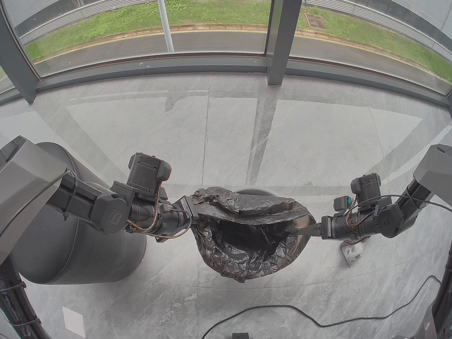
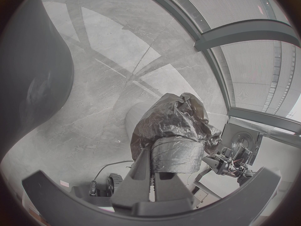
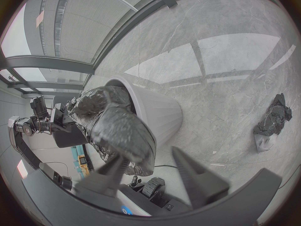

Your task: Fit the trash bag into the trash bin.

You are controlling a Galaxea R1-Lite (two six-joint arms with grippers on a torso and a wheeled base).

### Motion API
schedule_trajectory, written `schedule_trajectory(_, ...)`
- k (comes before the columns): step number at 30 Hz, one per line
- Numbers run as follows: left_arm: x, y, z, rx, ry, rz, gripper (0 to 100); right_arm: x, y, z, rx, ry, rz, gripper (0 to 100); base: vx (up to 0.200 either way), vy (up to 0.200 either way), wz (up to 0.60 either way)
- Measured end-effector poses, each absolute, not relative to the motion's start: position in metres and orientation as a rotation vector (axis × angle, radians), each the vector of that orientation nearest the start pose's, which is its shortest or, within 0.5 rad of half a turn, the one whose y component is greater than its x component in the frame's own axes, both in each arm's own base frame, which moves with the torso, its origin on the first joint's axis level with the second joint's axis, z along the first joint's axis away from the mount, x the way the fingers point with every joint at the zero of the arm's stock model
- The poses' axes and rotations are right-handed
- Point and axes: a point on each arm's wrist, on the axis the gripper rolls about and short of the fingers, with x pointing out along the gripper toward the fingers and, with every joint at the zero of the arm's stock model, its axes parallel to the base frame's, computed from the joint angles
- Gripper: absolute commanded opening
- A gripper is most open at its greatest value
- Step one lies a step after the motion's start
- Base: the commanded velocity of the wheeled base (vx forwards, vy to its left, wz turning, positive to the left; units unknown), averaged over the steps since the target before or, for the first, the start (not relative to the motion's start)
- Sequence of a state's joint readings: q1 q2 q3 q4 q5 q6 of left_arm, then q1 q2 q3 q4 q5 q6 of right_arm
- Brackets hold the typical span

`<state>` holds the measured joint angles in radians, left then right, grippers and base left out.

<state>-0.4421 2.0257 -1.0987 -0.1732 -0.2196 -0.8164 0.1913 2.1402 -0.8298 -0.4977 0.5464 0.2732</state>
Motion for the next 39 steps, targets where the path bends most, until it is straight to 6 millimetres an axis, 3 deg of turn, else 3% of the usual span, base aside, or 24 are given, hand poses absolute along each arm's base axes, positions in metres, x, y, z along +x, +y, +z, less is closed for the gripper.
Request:
schedule_trajectory(12, 0.332, -0.166, 0.105, -0.661, 0.974, -0.289, 0, 0.330, 0.082, 0.048, 0.374, 0.879, 0.609, 100, 0.000, 0.000, 0.00)
schedule_trajectory(19, 0.332, -0.166, 0.106, -0.662, 0.973, -0.291, 0, 0.313, 0.093, 0.082, 0.344, 0.801, 0.648, 100, 0.000, 0.000, 0.00)
schedule_trajectory(24, 0.331, -0.167, 0.108, -0.663, 0.969, -0.294, 0, 0.300, 0.113, 0.102, 0.301, 0.743, 0.657, 100, 0.000, 0.000, 0.00)
schedule_trajectory(31, 0.330, -0.167, 0.110, -0.662, 0.965, -0.299, 0, 0.303, 0.142, 0.114, 0.068, 0.607, 0.468, 100, 0.000, 0.000, 0.00)
schedule_trajectory(39, 0.327, -0.169, 0.114, -0.658, 0.958, -0.310, 0, 0.298, 0.181, 0.113, -0.390, 0.474, 0.538, 100, 0.000, 0.000, 0.00)
